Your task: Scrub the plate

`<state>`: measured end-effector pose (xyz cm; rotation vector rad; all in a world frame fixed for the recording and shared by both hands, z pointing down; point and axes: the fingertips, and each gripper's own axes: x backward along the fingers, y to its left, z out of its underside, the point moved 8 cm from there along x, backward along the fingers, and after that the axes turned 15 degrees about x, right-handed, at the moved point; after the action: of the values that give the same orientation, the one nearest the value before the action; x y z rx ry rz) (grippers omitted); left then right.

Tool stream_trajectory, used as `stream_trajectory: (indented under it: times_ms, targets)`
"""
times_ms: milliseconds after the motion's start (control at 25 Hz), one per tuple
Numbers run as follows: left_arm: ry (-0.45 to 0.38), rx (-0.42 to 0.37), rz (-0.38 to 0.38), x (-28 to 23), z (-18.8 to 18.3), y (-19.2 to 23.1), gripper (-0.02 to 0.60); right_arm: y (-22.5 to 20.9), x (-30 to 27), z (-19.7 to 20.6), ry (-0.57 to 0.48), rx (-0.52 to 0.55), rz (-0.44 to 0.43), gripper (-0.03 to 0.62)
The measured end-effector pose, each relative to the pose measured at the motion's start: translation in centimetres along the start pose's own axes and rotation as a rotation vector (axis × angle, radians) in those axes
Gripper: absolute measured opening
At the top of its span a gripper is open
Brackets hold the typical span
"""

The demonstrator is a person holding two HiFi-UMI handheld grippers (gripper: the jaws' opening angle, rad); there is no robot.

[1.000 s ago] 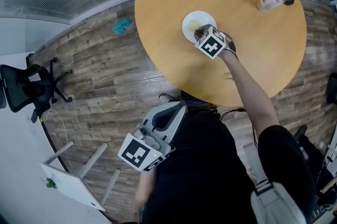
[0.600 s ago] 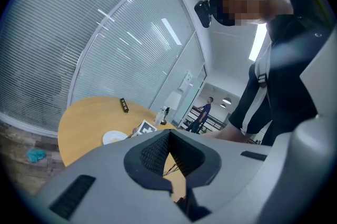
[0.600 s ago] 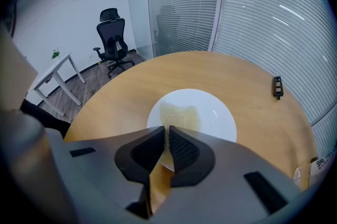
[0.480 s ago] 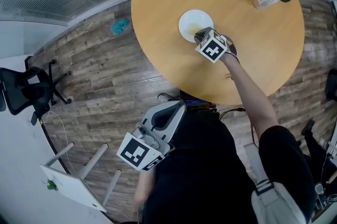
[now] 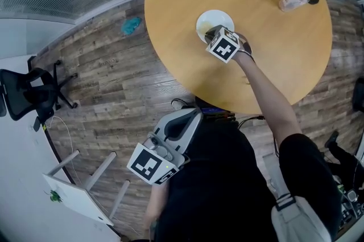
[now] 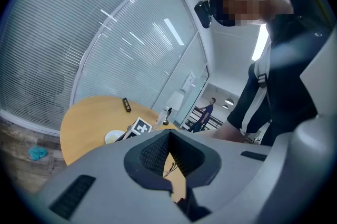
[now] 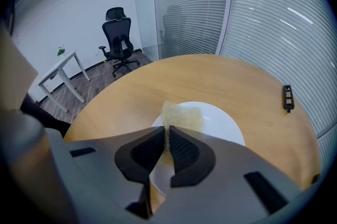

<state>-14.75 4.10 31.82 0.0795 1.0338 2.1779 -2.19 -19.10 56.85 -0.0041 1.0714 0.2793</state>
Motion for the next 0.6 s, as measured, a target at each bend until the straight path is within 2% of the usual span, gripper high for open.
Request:
stream_trajectory:
  times_ms: [240, 600]
  targets:
    - [-0.006, 0.011, -0.009, -0.1, -0.3, 0.5, 0.011, -2.2, -0.9, -0.7, -0.016, -0.020, 0.009, 0.026]
    - [0.000, 0.008, 0.001, -0.6, -0.5, 0.8, 0.011, -5.6, 0.1, 1.5, -0.002, -0.091, 0.121, 0.026]
